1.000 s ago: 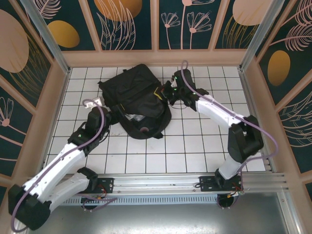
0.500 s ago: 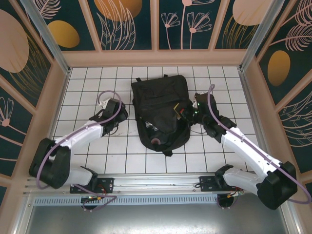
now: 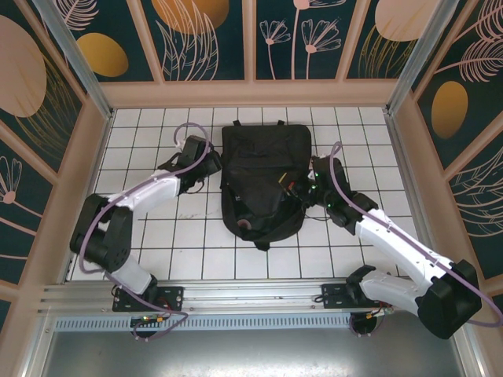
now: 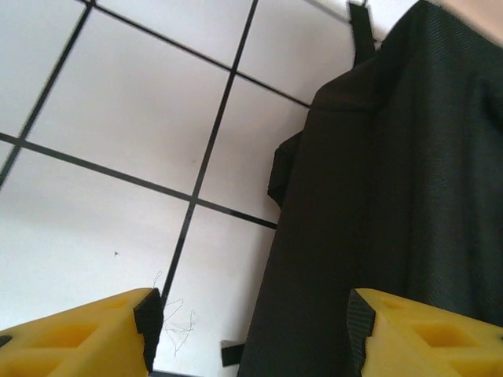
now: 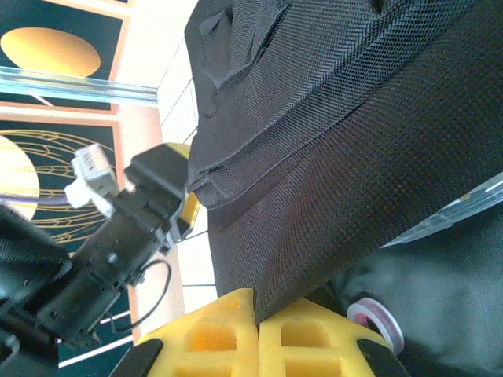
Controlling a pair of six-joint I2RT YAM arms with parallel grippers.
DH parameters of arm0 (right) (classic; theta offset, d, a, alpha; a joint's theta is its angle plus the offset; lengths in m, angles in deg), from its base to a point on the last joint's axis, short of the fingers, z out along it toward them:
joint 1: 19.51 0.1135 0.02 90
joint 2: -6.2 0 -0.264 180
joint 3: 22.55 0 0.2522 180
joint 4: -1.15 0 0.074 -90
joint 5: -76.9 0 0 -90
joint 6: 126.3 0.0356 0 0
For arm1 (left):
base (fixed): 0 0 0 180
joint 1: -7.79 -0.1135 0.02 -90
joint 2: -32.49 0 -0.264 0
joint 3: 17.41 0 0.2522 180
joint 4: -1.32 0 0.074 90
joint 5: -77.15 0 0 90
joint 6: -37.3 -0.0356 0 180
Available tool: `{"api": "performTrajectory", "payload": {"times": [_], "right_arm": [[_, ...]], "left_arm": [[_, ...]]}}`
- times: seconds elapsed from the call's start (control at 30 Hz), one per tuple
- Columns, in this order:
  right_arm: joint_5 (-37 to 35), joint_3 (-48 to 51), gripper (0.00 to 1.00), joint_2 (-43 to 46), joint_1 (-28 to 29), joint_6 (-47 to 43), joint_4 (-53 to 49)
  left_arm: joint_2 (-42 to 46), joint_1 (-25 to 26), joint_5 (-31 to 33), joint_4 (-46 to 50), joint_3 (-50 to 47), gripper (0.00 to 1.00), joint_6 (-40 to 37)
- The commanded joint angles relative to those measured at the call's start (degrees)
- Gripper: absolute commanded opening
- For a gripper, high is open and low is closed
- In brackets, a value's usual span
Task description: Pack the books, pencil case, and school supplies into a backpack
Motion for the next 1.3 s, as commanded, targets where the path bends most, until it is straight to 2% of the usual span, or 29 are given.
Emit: {"api": "performTrajectory", "payload": {"times": [0.0, 0.17, 0.27, 0.4, 0.7, 0.77, 0.87, 0.93, 1.13, 1.27], "right_arm": [[2.60, -4.78, 0.00, -1.23, 0.29, 1.76, 3.29], [3.78, -9.45, 0.00, -4.91, 0.22, 3.00, 3.48], [5.72, -11.24, 0.00, -6.78, 0.22, 4.47, 4.58], [5.37, -12.64, 0.00, -7.71, 0.22, 4.74, 3.86], [5.09, -10.69, 0.00, -6.47, -0.15, 4.13, 2.88], [4.79, -9.75, 0.00, -5.75, -0.46, 3.50, 2.70], [3.47, -8.68, 0.00, -5.14, -1.19, 1.10, 0.30], [1.02, -7.86, 0.00, -4.89, -1.68, -1.64, -2.99], [-7.75, -2.36, 0.00, -5.70, -2.24, -9.64, -7.43], [-12.47, -1.19, 0.03, -9.32, -2.16, -12.90, -8.94]], "left_arm": [[9.60, 0.91, 2.39, 2.78, -5.34, 0.63, -0.95], [16.95, 9.49, 7.00, 8.19, -9.15, 0.61, -3.46], [19.36, 12.39, 6.35, 9.39, -11.23, 0.63, -2.59], [19.84, 14.26, 5.18, 8.01, -13.16, 0.63, -1.06], [13.81, 16.20, 5.56, 4.85, -14.12, 0.63, -0.17], [12.93, 16.20, 5.89, 3.75, -15.07, 0.58, -0.35], [12.73, 16.17, 6.47, 2.72, -16.43, 0.40, 0.46], [14.26, 16.25, 6.51, 1.47, -18.04, 0.28, 1.07], [18.67, 16.17, 4.02, -3.59, -23.22, 0.05, 2.02], [20.28, 16.25, 2.26, -7.46, -26.35, 0.00, 2.50]]}}
